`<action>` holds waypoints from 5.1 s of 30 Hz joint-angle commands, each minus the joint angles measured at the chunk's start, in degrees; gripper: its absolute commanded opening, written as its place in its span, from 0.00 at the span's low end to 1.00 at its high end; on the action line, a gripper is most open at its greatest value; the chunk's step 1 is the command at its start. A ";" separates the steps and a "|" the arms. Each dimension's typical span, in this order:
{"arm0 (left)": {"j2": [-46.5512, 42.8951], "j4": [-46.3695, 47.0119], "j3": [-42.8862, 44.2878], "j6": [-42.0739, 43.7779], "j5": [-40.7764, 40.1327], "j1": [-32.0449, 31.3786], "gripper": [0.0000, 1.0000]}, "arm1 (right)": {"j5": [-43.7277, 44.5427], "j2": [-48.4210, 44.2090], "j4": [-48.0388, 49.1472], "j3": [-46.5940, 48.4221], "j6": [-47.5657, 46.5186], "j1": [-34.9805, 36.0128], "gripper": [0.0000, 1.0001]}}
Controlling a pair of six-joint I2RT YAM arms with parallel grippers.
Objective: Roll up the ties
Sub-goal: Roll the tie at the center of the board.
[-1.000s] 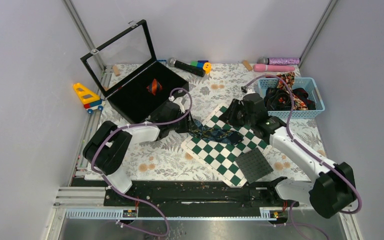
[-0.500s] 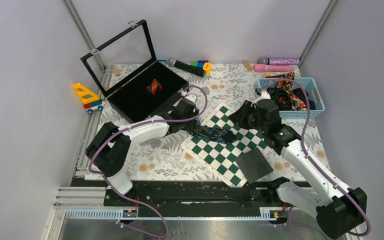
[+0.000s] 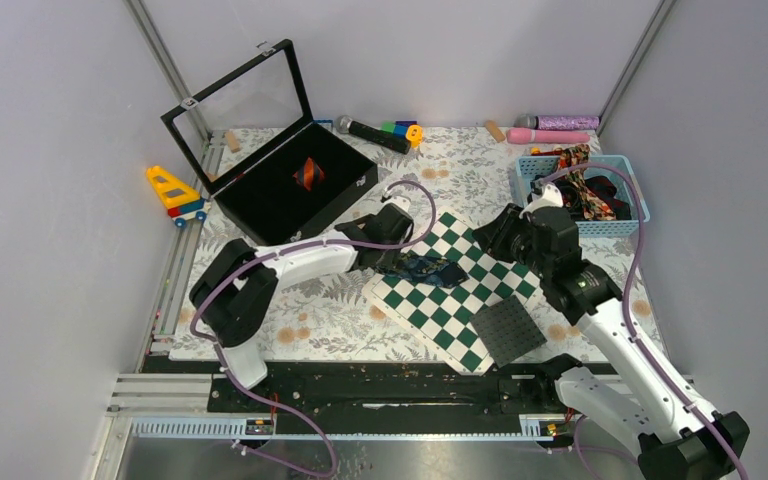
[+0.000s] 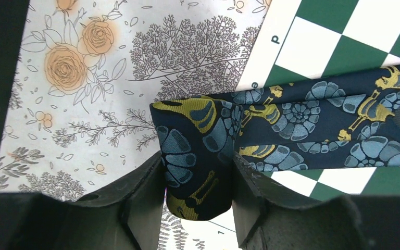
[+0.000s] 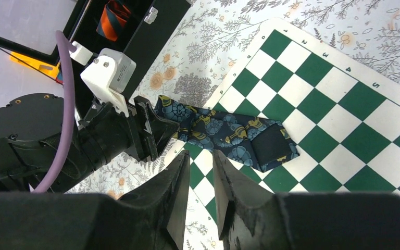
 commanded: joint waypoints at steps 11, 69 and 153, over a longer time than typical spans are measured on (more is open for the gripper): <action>7.55 -8.33 9.70 3.36 -19.04 -5.70 0.45 | 3.20 -2.96 -2.40 3.08 -2.25 -0.34 0.31; 19.94 -20.71 26.36 10.15 -14.90 -15.00 0.56 | 7.67 -9.67 -7.91 7.00 -4.93 -0.44 0.47; -33.48 29.20 -23.90 -15.11 25.49 19.05 0.82 | -15.35 20.58 8.38 6.96 0.28 3.16 0.47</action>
